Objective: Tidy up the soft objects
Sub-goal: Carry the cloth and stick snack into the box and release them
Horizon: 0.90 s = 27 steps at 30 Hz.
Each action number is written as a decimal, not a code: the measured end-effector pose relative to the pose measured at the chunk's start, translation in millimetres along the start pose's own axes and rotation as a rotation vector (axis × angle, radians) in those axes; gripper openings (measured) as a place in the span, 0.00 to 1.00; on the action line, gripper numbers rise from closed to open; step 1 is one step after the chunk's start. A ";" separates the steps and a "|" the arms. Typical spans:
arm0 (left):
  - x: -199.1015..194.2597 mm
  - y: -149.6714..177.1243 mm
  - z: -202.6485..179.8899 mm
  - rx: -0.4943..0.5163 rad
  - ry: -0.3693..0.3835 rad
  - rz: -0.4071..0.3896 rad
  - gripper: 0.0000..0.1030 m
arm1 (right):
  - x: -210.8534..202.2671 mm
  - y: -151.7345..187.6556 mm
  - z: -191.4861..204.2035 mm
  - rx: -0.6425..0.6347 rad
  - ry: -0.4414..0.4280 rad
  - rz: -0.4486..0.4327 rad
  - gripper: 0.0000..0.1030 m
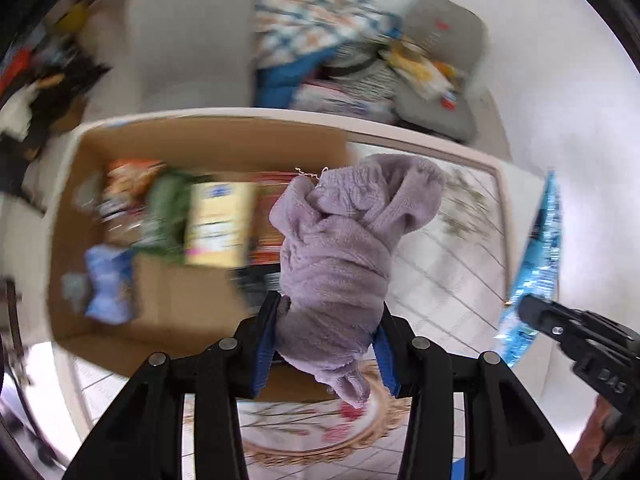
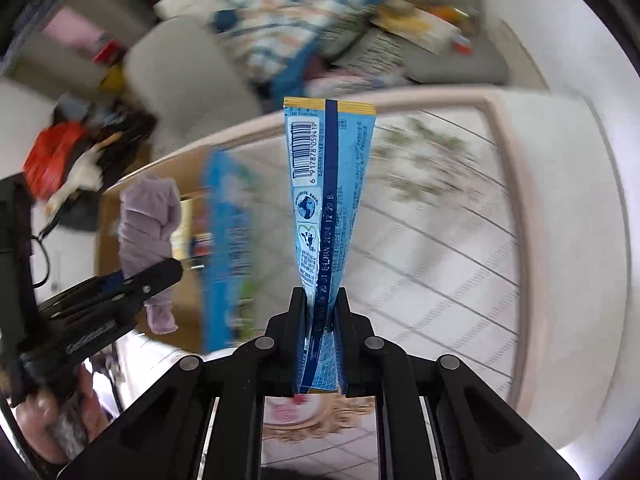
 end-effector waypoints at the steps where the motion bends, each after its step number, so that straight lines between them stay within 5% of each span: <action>1: -0.2 0.2 13.7 -0.024 -0.003 0.003 0.39 | 1.0 -3.8 25.9 -0.040 0.010 -0.002 0.13; 12: 38.3 3.5 121.2 -0.080 -0.112 0.103 0.39 | 83.6 -16.7 138.0 -0.122 0.159 0.130 0.13; 27: 79.5 11.6 147.3 -0.057 -0.109 0.246 0.45 | 153.4 -29.2 120.1 -0.043 0.336 0.239 0.16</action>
Point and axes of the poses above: each gripper's, at about its wrist camera, not at the fingertips, and x roughly the way its jaws point, z to its left, y to its underside, the point moved 6 cm from there along x, roughly the way its jaws point, and after that the axes turned 10 degrees about z, right-handed, at the moved point
